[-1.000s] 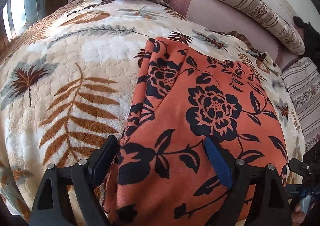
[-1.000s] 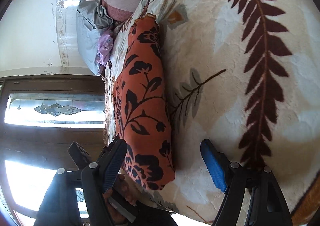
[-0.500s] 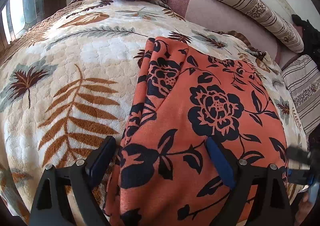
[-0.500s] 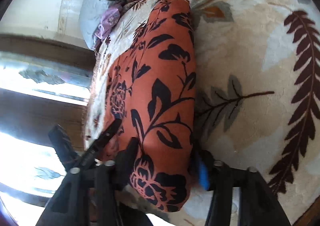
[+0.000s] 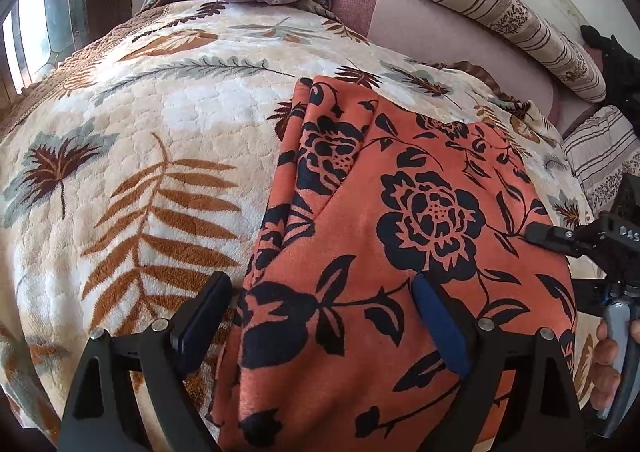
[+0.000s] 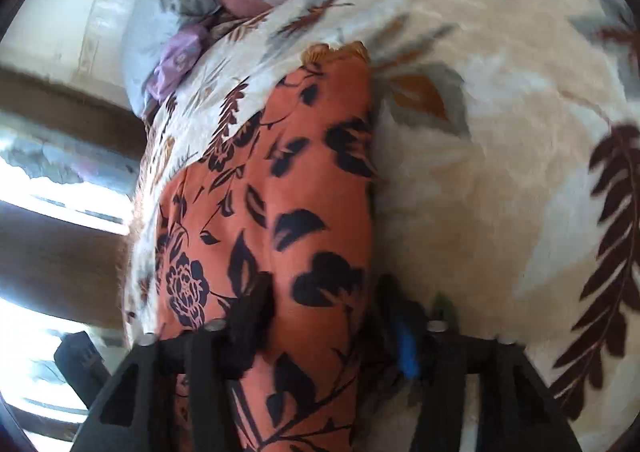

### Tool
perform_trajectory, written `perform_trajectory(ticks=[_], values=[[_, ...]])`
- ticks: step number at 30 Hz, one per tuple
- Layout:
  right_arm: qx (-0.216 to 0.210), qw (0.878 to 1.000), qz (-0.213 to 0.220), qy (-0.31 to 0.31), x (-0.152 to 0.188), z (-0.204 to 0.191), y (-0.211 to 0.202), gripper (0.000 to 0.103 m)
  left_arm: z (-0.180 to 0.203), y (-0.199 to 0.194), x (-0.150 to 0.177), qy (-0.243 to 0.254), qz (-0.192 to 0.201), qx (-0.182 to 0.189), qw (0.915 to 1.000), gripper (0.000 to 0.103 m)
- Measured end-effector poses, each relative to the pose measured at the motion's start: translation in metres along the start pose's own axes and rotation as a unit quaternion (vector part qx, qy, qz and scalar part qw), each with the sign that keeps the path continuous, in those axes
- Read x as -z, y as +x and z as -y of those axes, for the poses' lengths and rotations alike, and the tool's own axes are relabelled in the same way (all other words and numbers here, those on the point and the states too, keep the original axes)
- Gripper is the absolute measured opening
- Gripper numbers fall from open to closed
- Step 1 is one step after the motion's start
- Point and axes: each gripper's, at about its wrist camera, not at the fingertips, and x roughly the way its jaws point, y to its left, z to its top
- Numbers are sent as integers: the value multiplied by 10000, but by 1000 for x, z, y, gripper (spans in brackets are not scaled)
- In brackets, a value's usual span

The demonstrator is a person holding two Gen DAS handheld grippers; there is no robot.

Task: Fold small clothes

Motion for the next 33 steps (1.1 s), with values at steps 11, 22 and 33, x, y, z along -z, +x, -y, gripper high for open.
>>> perform_trajectory(ticks=[11, 22, 33], values=[[-83, 9996, 88, -243, 54, 8, -54, 84, 7, -26, 6, 451, 418, -493, 9969, 93], [-183, 9993, 51, -335, 63, 6, -58, 84, 3, -33, 6, 428, 436, -409, 9973, 93], [-317, 9992, -44, -258, 28, 2, -30, 84, -51, -14, -68, -917, -285, 1497, 9841, 93]])
